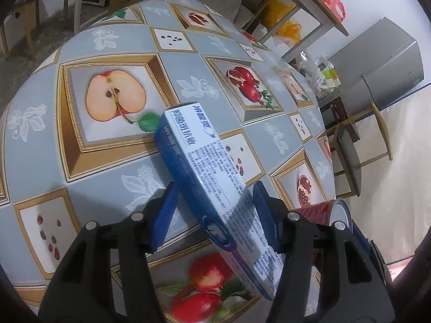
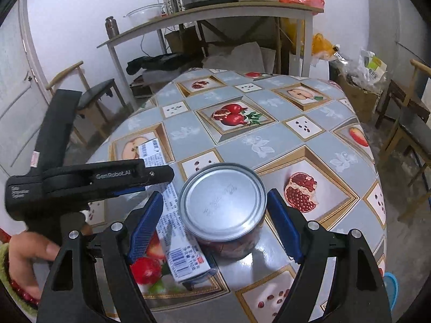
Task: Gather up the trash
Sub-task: 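Grasp the blue-and-white toothpaste box with the left tool while the right tool grasps the red can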
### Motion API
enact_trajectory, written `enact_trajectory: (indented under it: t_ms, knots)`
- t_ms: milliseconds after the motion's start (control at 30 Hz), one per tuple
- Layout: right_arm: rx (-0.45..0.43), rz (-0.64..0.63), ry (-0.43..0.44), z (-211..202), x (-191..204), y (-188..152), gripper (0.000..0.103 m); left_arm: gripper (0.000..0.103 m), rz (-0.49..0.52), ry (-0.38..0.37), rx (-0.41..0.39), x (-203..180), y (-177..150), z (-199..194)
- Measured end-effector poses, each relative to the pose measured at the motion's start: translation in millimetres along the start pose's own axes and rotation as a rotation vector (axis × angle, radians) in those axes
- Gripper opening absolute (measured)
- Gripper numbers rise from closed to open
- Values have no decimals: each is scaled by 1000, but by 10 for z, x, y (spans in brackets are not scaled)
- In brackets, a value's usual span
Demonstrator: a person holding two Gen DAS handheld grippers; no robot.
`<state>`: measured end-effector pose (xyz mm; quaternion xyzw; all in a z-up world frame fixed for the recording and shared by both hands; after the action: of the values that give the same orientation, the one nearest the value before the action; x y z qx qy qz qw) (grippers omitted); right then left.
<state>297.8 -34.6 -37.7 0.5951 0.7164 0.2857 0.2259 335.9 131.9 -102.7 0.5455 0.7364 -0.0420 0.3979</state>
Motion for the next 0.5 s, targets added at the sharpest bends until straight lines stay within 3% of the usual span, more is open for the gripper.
enact_trajectory:
  t_ms: [133,200,500]
  knots:
    - [4,16,-15,82,-29,8,76,50,9,-3,6,-53,0,53]
    - [12,19,-19,126,-35,10,67,49,12,-8,2,-70,-6,66]
    - [46,9,-24,-1,-109,-117,66,43,72,-31,24,-97,-70,13]
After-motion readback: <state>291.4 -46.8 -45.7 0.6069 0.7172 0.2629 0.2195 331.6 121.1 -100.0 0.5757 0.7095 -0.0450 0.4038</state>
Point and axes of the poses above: each gripper's, at about its wrist camera, not at the fingertips, and z roughly the way its jaws point, x to its left, y to its top, the point moved 4 cm from there along z, roughly the way its jaws point, and after that the axes turned 10 degrees about -y, right-handed, at the moved point
